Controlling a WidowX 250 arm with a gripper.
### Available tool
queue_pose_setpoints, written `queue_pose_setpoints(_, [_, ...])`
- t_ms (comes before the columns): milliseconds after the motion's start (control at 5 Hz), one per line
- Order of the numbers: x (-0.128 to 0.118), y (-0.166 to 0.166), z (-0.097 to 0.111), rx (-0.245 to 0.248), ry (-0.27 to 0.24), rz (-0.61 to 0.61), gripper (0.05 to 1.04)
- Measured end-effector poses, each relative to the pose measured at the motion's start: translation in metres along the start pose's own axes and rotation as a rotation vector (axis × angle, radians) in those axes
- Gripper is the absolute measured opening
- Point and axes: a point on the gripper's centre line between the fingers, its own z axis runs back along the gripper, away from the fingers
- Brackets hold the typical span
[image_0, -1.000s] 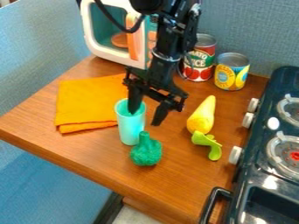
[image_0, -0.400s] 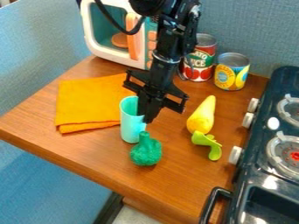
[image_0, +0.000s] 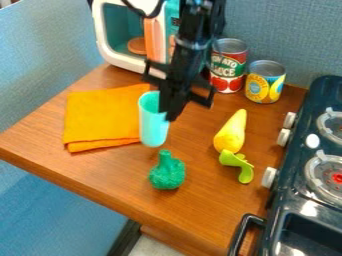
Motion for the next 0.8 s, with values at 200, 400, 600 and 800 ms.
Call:
queue_pose_setpoints(200, [0.019, -0.002, 0.035, -0.086, -0.074, -0.031, 0.083])
queue_pose_setpoints(400, [0.04, -0.011, 0.038, -0.144, -0.046, -0.081, 0.083])
queue_pose_setpoints(600, [0.056, -0.021, 0.037, -0.181, -0.027, -0.112, 0.083])
queue_pose_setpoints(800, [0.068, -0.025, 0.021, -0.177, 0.021, -0.134, 0.083])
